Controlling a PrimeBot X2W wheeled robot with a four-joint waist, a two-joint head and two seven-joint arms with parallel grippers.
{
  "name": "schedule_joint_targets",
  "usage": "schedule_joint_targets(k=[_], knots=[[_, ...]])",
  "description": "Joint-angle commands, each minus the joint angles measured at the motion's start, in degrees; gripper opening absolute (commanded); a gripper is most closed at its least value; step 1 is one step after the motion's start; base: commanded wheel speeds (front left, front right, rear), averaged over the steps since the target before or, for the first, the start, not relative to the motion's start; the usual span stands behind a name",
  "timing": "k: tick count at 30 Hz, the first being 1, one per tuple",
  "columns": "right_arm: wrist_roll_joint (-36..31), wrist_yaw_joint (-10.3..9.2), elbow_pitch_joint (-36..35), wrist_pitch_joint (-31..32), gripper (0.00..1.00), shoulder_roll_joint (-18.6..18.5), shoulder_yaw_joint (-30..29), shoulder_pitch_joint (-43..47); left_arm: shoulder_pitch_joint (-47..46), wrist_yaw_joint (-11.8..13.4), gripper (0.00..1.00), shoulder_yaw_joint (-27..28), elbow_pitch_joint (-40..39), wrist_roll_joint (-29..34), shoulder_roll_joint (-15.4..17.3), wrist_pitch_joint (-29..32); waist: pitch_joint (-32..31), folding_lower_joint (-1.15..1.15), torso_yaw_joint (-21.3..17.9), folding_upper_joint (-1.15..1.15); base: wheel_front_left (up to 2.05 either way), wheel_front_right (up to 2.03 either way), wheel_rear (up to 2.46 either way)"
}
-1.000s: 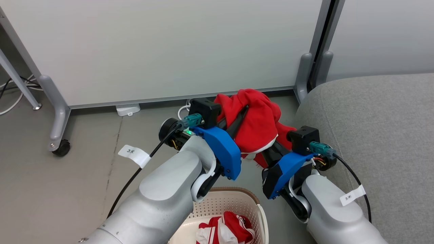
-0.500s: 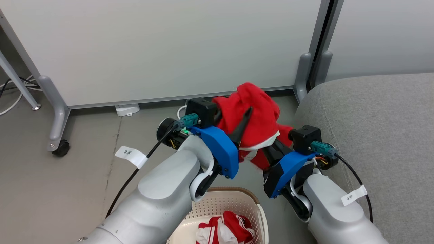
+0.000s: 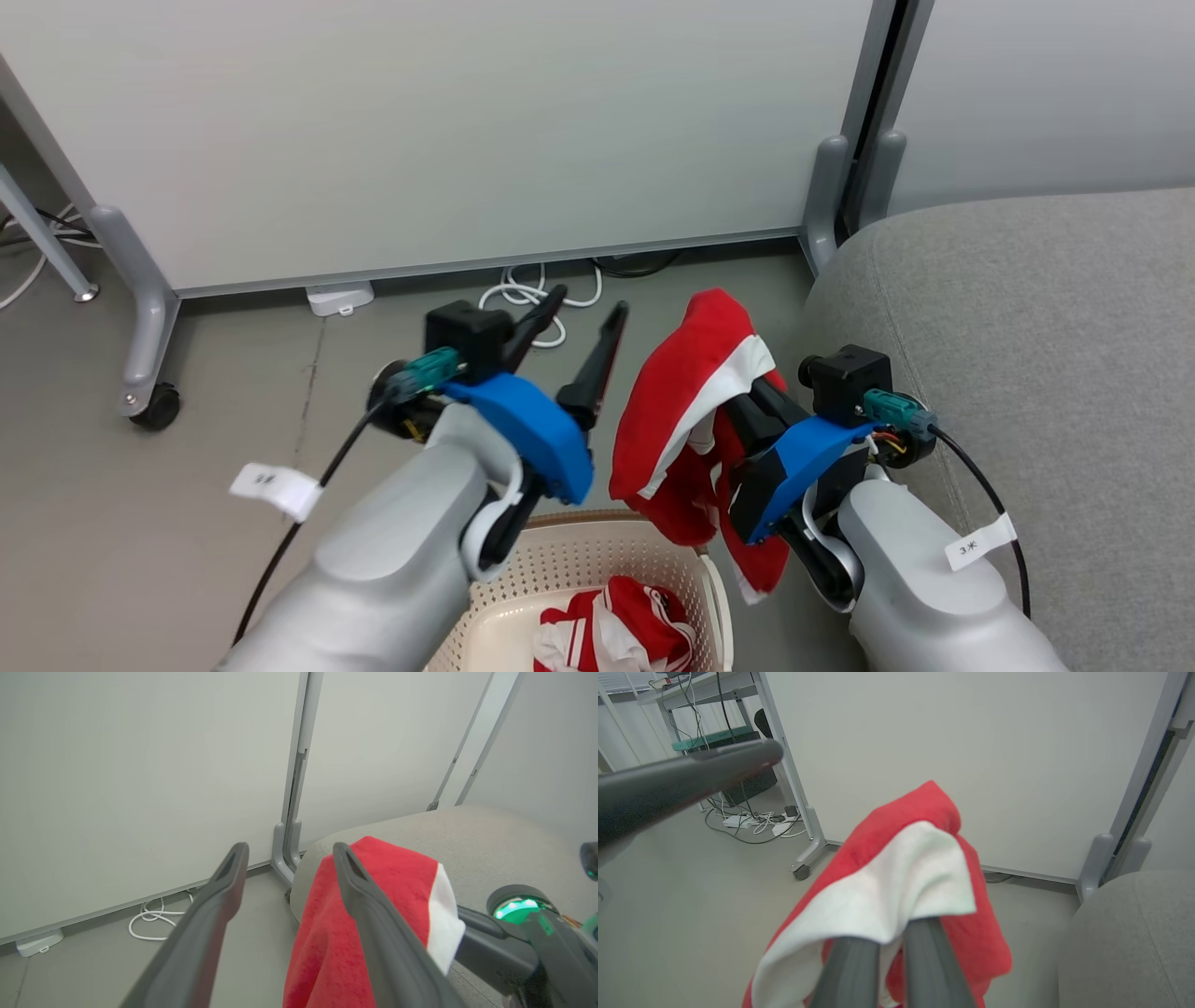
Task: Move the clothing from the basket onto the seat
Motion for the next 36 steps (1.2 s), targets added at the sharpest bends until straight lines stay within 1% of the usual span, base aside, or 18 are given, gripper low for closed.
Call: schedule_joint_targets(k=[1, 4, 7, 9, 11, 14, 17, 21, 25, 29, 36], knots=[[-0.3, 0.03, -0.5, -0.3, 0.00, -0.2, -0.4, 0.7, 1.5, 0.3, 1.00, 1.3, -1.0, -0.3, 1.2, -0.7, 0.2, 0.00, -0.2, 0.00, 0.00, 0.00, 0.00], [-0.7, 0.03, -1.3, -0.3, 0.00, -0.2, -1.1, 0.9, 4.6, 1.3, 1.00, 4.8, -4.2, 0.4, 3.8, -1.2, 0.7, 0.00, -0.7, 0.00, 0.00, 0.00, 0.00], [-1.4, 0.03, -2.5, -0.3, 0.00, -0.2, -2.0, 1.1, 9.2, 2.8, 1.00, 11.4, -10.6, 3.6, 6.5, -1.2, 1.5, 0.00, -1.5, 0.00, 0.00, 0.00, 0.00], [-1.8, 0.03, -3.6, -0.3, 0.00, -0.2, -2.7, 1.3, 13.5, 3.3, 1.00, 15.7, -15.1, 6.6, 8.2, -1.2, 2.1, 0.00, -2.3, 0.00, 0.00, 0.00, 0.00], [-2.3, 0.03, -4.8, -0.3, 0.00, -0.2, -3.2, 1.8, 17.1, 3.6, 1.00, 20.2, -19.1, 9.6, 9.3, -1.2, 2.5, 0.00, -3.2, 0.00, 0.00, 0.00, 0.00], [-2.9, 0.03, -6.5, -0.3, 0.00, -0.2, -4.2, 2.6, 23.0, 3.4, 1.00, 25.9, -23.8, 13.4, 9.9, -1.2, 3.1, 0.00, -4.8, 0.00, 0.00, 0.00, 0.00], [-3.3, 0.03, -8.2, -0.3, 0.00, -0.2, -4.9, 3.7, 27.9, 3.2, 1.00, 31.6, -26.4, 16.2, 9.8, -1.2, 3.5, 0.00, -6.8, 0.00, 0.00, 0.00, 0.00], [-4.2, 0.03, -10.2, 0.1, 0.00, -0.2, -6.0, 5.6, 32.9, 4.2, 1.00, 37.9, -28.5, 19.3, 8.9, -1.2, 3.8, 0.00, -10.1, 0.00, 0.00, 0.00, 0.00], [-5.6, 0.03, -13.6, 1.5, 0.00, -0.2, -7.3, 7.9, 37.1, 4.3, 1.00, 43.8, -30.8, 21.6, 7.4, -1.2, 4.1, 0.00, -13.9, 0.00, 0.00, 0.00, 0.00], [-6.3, 0.03, -18.0, 3.3, 0.00, -0.2, -9.4, 10.9, 40.0, 3.5, 1.00, 47.1, -32.1, 24.0, 6.6, -1.2, 4.6, 0.00, -17.5, 0.00, 0.00, 0.00, 0.00], [-7.2, 0.03, -26.6, 6.5, 0.00, -0.2, -13.7, 17.0, 40.9, 2.0, 1.00, 49.1, -32.9, 26.8, 5.2, -1.2, 5.6, 0.00, -23.5, 0.00, 0.00, 0.00, 0.00]])
